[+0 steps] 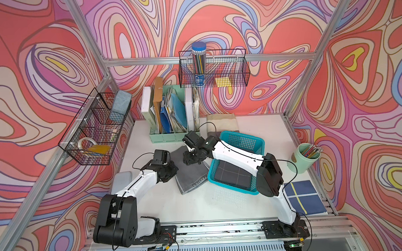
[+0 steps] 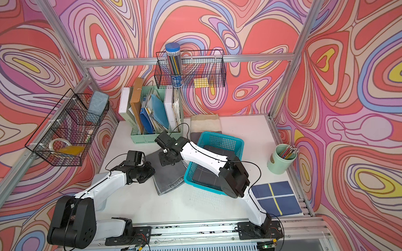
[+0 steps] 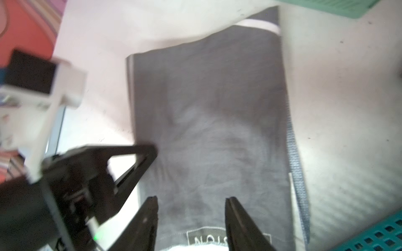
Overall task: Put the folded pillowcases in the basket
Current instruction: Pick up the pillowcase from the center of the board.
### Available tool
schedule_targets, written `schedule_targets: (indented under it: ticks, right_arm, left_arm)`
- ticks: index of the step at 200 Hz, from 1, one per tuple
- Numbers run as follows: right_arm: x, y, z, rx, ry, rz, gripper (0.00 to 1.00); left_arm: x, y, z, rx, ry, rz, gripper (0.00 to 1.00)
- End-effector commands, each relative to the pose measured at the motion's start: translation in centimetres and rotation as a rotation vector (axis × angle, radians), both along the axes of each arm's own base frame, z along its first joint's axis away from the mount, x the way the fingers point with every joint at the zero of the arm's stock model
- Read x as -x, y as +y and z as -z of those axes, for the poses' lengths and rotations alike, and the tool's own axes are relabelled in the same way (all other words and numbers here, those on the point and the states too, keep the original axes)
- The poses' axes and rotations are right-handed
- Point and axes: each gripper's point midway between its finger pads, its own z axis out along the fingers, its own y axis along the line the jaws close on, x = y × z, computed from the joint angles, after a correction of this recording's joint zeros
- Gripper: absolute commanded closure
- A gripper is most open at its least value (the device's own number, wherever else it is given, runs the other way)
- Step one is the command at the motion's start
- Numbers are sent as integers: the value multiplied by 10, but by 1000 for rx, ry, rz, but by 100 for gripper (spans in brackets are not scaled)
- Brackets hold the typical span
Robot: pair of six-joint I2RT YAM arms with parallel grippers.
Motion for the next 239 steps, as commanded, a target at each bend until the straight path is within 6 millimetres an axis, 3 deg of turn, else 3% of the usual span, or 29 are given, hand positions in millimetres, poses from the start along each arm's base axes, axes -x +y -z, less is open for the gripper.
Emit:
schedule_targets:
  ticks: [1,29,57,79,142,167,204,239]
  right_arm:
    - [47,11,19,104,-109,-169,41]
    - [67,5,34,134,-190,-191,33]
    - [66,-4,33,189,-287,-145,29]
    - [59,-12,21,158,-344,-80,29]
    - [97,4,15,48,-294,-238,26]
    - [104,10,25,70,-280,-278,25]
    - [87,13,33,135,-367,-212,21]
    - [85,19,52,150,-339,-178,20]
  left_arm:
    - [-6,-8,-11,10,-17,46,100]
    - [-8,-12,-19,34,-33,53,100]
    - [-8,-17,-25,71,-34,49,100]
    - [-6,-16,-24,72,-14,42,100]
    - [-5,-18,-26,85,6,35,100]
    - [-6,-19,-29,92,6,32,100]
    - [-6,-20,-36,108,-9,27,100]
    - [-5,-21,-38,115,-7,28,100]
